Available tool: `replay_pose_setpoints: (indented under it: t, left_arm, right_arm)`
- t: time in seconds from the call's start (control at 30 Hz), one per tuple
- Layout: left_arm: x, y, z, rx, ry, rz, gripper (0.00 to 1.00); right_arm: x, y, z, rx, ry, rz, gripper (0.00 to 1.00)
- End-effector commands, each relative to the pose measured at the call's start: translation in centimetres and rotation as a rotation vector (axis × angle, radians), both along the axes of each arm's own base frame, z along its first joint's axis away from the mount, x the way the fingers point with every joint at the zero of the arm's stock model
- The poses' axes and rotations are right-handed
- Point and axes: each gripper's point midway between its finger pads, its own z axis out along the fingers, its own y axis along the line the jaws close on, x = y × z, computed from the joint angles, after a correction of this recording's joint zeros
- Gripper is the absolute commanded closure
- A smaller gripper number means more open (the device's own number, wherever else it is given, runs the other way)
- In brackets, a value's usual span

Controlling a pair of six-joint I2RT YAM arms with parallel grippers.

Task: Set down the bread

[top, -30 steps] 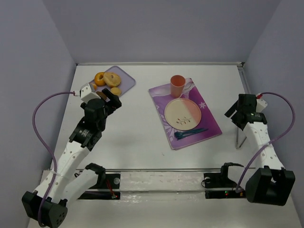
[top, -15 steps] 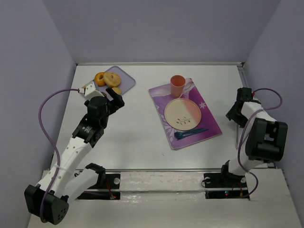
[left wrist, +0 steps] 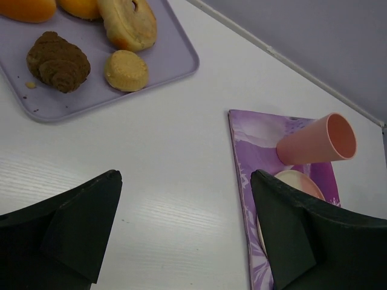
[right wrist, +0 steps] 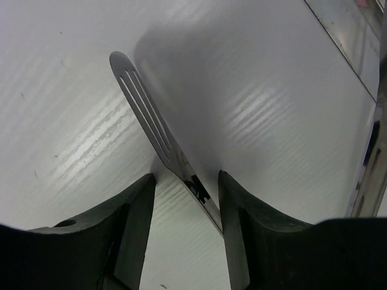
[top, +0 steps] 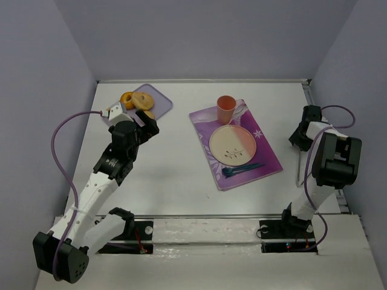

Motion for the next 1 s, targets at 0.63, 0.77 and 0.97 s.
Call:
replay_pose_setpoints:
  t: [0.63,0.77,0.97]
  left_arm:
    - [-1.8,-1.5,5.4,-0.093,-0.161,-0.140,0.01]
    - [-3.3,-4.4,6.5,-0.130,-0.197,-0.323,0.01]
    - [-6.3,-10.2,8.3,-0.207,-0.282,-0.704,0.01]
  right_arm:
    - [3.0,-0.2,11.6,-0.096,-0.238,0.187,0.93]
    - [3.3,1.4,19.5,-0.112,-0.431,0.274,0.93]
    - [0.4,11.7,34.0,0.077,-0.885,0.699,0.93]
